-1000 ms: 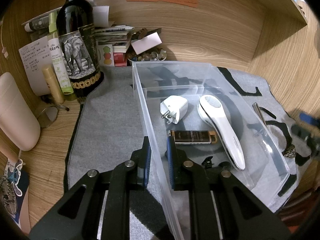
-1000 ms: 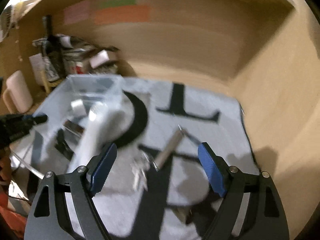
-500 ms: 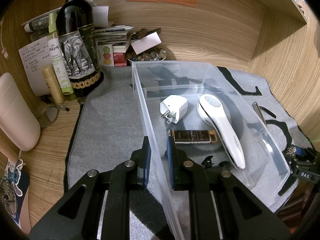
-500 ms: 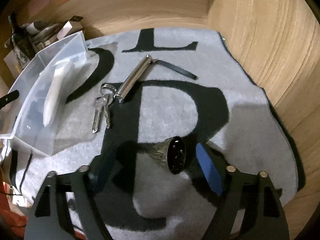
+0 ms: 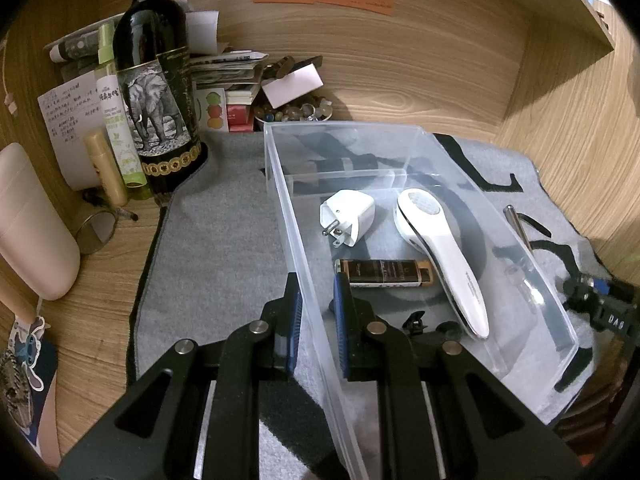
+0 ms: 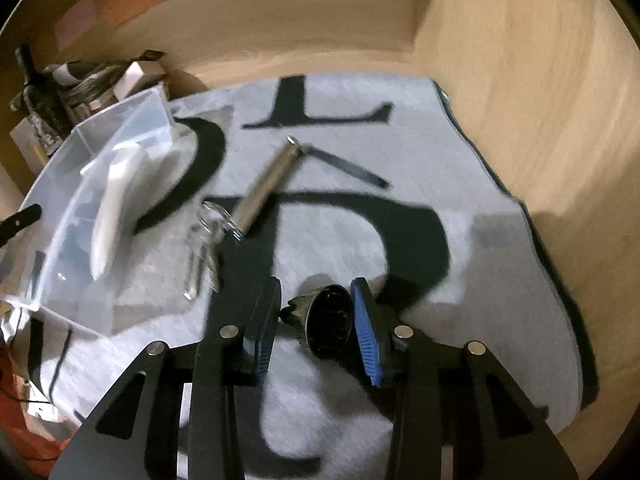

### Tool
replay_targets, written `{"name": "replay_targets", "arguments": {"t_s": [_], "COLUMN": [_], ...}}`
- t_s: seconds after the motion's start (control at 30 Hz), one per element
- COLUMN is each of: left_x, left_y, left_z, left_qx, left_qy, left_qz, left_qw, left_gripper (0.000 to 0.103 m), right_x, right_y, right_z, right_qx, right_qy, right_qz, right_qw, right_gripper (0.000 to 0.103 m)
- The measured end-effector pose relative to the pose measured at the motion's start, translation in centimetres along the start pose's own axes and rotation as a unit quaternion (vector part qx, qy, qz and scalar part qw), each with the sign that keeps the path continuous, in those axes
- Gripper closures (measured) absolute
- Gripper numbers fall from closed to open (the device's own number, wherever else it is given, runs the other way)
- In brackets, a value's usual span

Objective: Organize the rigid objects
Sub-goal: 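Move the right tool to the mat and grasp the black round part, then carry the black round part into the box and open the right tool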

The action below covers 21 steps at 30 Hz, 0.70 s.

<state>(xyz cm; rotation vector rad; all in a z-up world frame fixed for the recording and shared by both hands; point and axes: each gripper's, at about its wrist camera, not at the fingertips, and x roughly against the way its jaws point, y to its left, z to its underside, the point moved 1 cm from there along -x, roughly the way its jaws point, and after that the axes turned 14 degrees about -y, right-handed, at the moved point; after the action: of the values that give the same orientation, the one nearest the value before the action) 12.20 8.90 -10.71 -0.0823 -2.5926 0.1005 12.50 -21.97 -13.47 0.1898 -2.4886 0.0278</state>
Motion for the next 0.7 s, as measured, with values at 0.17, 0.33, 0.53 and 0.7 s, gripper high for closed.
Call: {"name": "replay_targets", "arguments": {"t_s": [0.17,0.33,0.53,0.7], "left_x": [0.0,0.0,0.1,0.1], "left_y": [0.1,0.0,0.1,0.2], "left_z": [0.0,0.0,0.0,0.0], "left_qx": [0.003,0.006,0.016,0.018], "left_qy": [0.000,0.002,0.004,0.005], "left_qz": [0.001,0.000,0.002,0.003], "left_qw": [1.0000,1.0000,0.9999,0.9998], "left_gripper": [0.089,0.089,0.089,0.089], "right_x": [0.0,-0.1,-0.6,-1.6], "right_y": [2.7,6.4,10.6,14.5], "right_z": [-2.9,-6.3,-8.9,-9.2], "right_qx": [0.039,0.087,0.120,0.162], "right_qy": [-0.036,-0.078,-0.104,-0.097], "right_qz": [-0.031,-0.074,-0.138,-0.179], "right_qw": [0.998,0.990,0.978,0.965], "right_gripper": [0.070,0.070,0.070,0.070]}}
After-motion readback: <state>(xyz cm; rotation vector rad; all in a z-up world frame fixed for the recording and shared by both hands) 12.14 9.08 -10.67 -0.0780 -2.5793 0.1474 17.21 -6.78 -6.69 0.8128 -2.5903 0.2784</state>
